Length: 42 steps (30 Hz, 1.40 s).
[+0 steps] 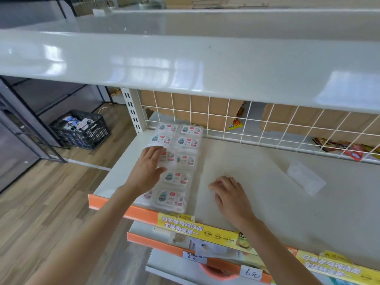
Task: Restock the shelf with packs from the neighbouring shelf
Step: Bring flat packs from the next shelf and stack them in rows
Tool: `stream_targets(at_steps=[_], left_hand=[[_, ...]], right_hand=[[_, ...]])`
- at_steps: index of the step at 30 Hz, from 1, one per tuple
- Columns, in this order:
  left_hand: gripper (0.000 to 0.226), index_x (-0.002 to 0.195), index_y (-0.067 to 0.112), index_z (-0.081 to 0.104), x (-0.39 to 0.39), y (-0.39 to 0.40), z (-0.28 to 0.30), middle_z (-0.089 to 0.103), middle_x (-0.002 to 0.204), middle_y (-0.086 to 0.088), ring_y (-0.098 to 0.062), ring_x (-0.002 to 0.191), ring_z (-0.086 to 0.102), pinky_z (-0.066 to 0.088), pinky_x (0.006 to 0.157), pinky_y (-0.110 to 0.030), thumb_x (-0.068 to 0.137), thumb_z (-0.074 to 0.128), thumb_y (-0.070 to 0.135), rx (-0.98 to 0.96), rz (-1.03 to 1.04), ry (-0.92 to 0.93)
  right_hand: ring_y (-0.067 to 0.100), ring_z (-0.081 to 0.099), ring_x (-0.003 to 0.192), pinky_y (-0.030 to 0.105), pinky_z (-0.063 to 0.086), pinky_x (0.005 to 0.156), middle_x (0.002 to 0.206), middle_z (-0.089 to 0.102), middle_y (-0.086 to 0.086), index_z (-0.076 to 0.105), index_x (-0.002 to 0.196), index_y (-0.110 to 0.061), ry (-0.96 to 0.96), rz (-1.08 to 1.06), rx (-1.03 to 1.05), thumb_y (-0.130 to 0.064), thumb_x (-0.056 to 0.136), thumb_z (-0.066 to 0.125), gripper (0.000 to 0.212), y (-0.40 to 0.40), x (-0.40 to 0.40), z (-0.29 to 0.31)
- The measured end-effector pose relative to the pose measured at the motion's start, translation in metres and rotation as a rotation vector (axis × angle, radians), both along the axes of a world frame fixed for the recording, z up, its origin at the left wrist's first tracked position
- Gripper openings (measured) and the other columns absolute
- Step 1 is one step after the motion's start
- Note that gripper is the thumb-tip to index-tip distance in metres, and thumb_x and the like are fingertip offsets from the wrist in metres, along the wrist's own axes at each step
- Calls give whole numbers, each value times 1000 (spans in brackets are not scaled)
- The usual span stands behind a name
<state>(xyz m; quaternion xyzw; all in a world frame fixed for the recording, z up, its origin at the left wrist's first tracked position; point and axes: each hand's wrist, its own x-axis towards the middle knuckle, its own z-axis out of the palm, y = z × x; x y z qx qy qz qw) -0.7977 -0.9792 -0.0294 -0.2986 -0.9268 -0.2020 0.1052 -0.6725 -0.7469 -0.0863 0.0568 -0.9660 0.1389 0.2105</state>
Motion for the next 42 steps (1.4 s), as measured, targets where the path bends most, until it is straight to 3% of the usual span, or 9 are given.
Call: stream_targets(at_steps=[10,14,18,23,28,31,34,38,42], left_hand=[[52,128,4,51,-2,-3,-10,46,138,-11,-29,135,33,25,113,-42,78,62,-5,-19,25,-2],[45,115,2,60,27,39,-14,60,118,-11,-26,118,48,43,99,-42,71,58,-9,101,-150,88],[40,110,3,60,63,91,-17,61,109,-8,-18,105,44,38,92,-24,73,47,-1,235,-300,12],[40,107,10,59,90,135,-41,62,107,-4,-18,100,47,51,79,-33,74,37,16,157,-414,-24],[37,103,13,63,97,142,-50,63,104,0,-14,98,45,49,75,-27,77,37,22,62,-419,19],[35,101,12,64,95,141,-53,63,103,0,-13,98,45,38,78,-25,80,38,21,81,-414,15],[35,100,13,64,95,140,-53,63,103,1,-13,97,46,37,78,-24,80,38,21,73,-410,11],[35,101,11,64,94,140,-53,63,103,-1,-14,97,45,35,79,-26,79,38,20,93,-416,-13],[39,106,11,62,95,140,-53,63,105,-1,-14,99,45,37,80,-25,78,37,22,100,-406,-37]], right_hand=[[18,45,84,37,51,63,89,57,-1,65,89,-20,-2,6,-57,1,64,73,33,1,0,-3],[16,48,82,31,51,70,90,59,0,67,90,-14,1,16,-127,-4,77,56,19,8,1,4],[20,56,78,29,51,67,89,61,1,67,90,-13,13,-1,-144,-8,76,52,21,21,14,12],[20,56,76,34,52,64,87,60,0,66,88,-13,10,-77,-107,-15,79,44,24,49,35,12],[16,44,83,34,48,64,90,62,2,66,86,-14,128,-252,-28,-19,76,41,28,91,52,27],[21,43,94,39,46,70,100,62,8,67,91,-12,187,-456,60,-12,75,53,21,119,55,40],[30,42,110,47,42,83,119,54,15,61,112,-10,27,-656,82,-10,78,67,34,144,55,44],[29,43,119,39,37,95,129,50,11,38,136,-13,-237,-707,-97,-16,92,51,46,155,56,43],[34,52,109,40,42,90,118,58,15,50,127,-8,-59,-499,-266,-5,86,58,42,124,61,48]])
